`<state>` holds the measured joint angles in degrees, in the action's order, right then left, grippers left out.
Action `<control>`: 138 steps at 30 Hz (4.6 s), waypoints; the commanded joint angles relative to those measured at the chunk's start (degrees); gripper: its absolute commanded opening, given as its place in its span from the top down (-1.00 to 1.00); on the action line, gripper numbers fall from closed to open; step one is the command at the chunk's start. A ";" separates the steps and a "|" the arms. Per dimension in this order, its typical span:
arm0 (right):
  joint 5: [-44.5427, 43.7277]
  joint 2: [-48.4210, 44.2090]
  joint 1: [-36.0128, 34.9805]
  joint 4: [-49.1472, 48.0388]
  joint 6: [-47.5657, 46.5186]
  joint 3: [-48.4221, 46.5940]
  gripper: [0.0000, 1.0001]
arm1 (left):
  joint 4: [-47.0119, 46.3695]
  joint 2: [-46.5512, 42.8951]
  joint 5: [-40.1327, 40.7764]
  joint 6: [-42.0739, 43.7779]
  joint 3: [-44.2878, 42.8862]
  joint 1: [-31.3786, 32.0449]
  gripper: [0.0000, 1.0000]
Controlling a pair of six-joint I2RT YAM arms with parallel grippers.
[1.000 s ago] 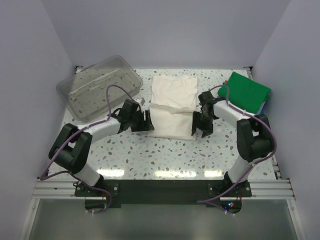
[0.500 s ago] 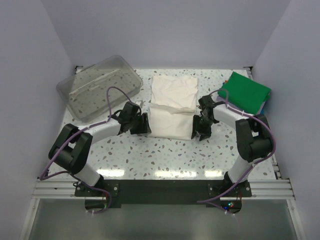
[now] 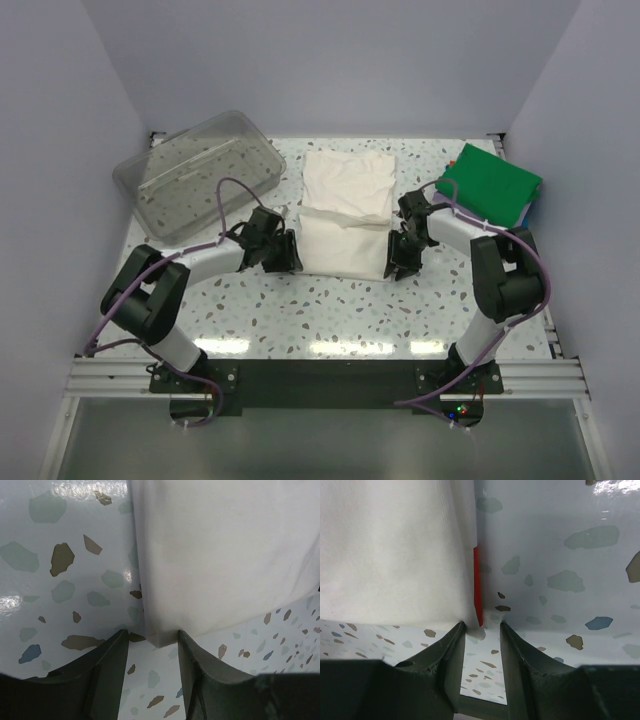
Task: Fold and stack the t-shirts
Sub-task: Fold the tshirt
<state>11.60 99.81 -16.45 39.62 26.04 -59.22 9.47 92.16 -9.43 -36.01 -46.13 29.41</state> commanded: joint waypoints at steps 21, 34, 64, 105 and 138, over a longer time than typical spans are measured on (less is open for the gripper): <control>5.10 1.88 -0.08 -2.79 -0.38 0.95 0.85 | -6.92 3.47 -3.22 -2.66 2.45 1.09 1.00; -0.34 -2.34 -0.16 3.53 -1.08 -0.02 1.00 | -0.60 -4.17 5.38 -2.40 1.83 1.09 1.00; -0.96 -19.91 -0.25 21.81 -2.49 -4.85 1.00 | 15.48 -19.64 4.33 -0.02 -1.95 3.72 1.00; -11.33 -13.33 -1.31 19.36 2.00 -28.66 1.00 | 14.35 -7.53 -4.98 2.26 -23.21 1.27 1.00; -9.05 26.22 5.28 21.83 -4.07 -67.25 1.00 | 8.10 21.30 -14.83 3.84 -42.11 -11.30 1.00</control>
<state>2.50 124.64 -11.94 61.93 22.90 -122.87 20.12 111.87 -23.42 -33.43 -84.44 19.00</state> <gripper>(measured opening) 0.024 0.029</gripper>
